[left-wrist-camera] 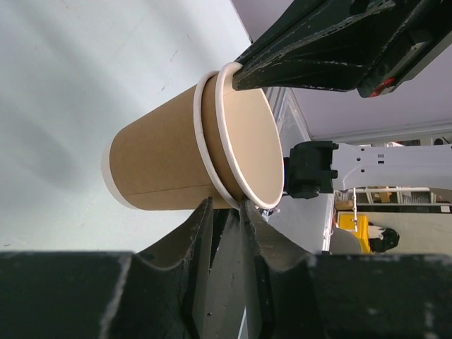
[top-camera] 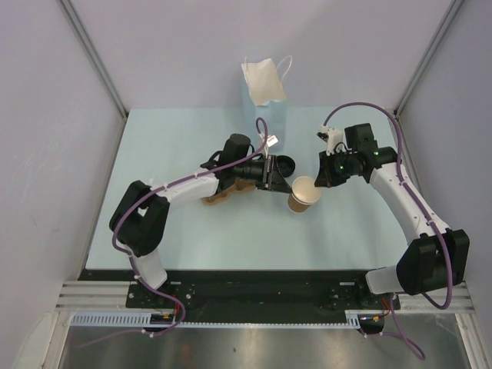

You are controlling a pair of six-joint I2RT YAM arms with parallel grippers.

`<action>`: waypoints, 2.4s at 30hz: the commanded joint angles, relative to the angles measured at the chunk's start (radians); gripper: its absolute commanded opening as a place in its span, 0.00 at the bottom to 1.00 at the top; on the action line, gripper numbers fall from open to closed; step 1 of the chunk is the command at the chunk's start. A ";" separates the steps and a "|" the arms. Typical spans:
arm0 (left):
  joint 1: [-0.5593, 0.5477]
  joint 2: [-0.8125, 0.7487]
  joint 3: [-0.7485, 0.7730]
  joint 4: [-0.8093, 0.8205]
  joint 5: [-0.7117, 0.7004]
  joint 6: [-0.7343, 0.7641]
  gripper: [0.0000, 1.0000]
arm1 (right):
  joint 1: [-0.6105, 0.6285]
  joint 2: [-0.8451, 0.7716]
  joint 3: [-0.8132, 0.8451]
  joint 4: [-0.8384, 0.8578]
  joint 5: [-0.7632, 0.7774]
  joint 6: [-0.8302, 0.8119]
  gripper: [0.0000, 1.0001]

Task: Pack the takeout coffee

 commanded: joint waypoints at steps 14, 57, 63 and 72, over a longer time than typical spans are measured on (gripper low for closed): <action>-0.003 0.062 0.068 0.001 -0.005 -0.032 0.00 | -0.012 -0.063 0.001 0.008 -0.075 0.013 0.00; -0.018 -0.050 0.146 -0.359 -0.238 0.198 0.38 | 0.014 0.080 -0.017 0.045 -0.083 0.087 0.00; -0.034 -0.030 0.160 -0.385 -0.283 0.196 0.39 | 0.026 0.063 -0.015 0.038 -0.082 0.079 0.00; -0.058 -0.007 0.186 -0.395 -0.301 0.206 0.33 | 0.032 0.052 -0.017 0.037 -0.072 0.075 0.00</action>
